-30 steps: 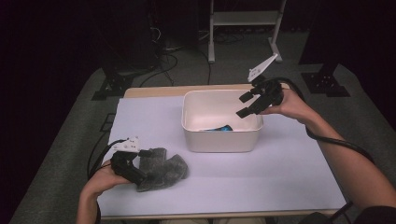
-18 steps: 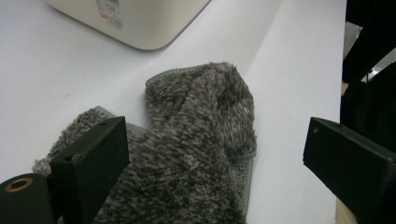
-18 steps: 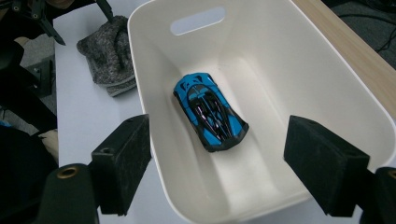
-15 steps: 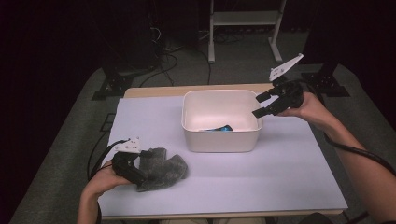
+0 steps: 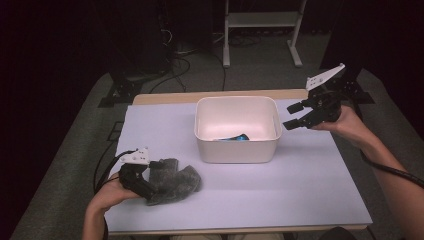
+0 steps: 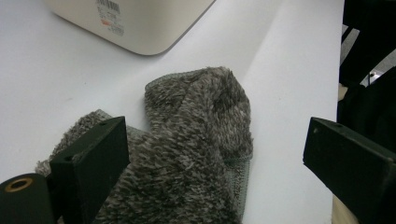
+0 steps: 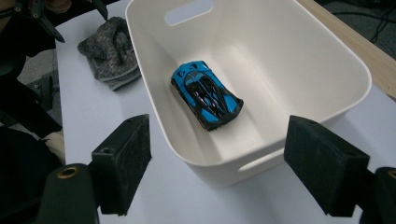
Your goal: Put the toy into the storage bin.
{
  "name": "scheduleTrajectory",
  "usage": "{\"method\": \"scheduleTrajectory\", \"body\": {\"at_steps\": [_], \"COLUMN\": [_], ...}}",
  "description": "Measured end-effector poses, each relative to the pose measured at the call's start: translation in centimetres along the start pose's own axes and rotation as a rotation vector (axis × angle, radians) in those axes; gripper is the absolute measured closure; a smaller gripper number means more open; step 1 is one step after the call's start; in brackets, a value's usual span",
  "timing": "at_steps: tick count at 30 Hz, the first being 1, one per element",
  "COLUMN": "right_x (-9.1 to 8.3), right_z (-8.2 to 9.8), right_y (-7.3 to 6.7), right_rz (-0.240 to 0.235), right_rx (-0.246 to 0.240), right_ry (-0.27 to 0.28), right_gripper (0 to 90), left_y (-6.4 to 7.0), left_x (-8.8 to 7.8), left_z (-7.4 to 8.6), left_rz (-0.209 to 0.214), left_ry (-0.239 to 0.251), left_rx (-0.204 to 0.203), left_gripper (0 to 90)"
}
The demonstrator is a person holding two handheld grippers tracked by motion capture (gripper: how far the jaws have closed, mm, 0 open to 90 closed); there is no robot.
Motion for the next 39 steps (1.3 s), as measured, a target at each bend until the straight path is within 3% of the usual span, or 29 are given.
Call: {"method": "scheduleTrajectory", "body": {"at_steps": [22,39], "right_x": [-0.1,1.6], "right_z": [6.7,11.2], "right_y": [0.5,0.0], "right_rz": [0.005,0.012], "right_rx": [0.088,0.14], "right_ry": [0.038,0.035], "right_gripper": [22.0,19.7], "left_y": [0.0,-0.1], "left_x": [-0.2,0.0], "left_z": [0.0,0.2], "left_rz": [-0.008,-0.014], "left_ry": [0.005,0.002], "left_rx": [0.003,0.003], "left_gripper": [6.1,4.2]}}
Point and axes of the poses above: each handheld gripper's, and its own axes: x roughly forward along the jaws, z roughly out of its underside, y roughly to its right, the point moved 1 cm from there along x, roughly forward along the jaws, and after that the axes turned 7 degrees about y, right-handed, at the moved point
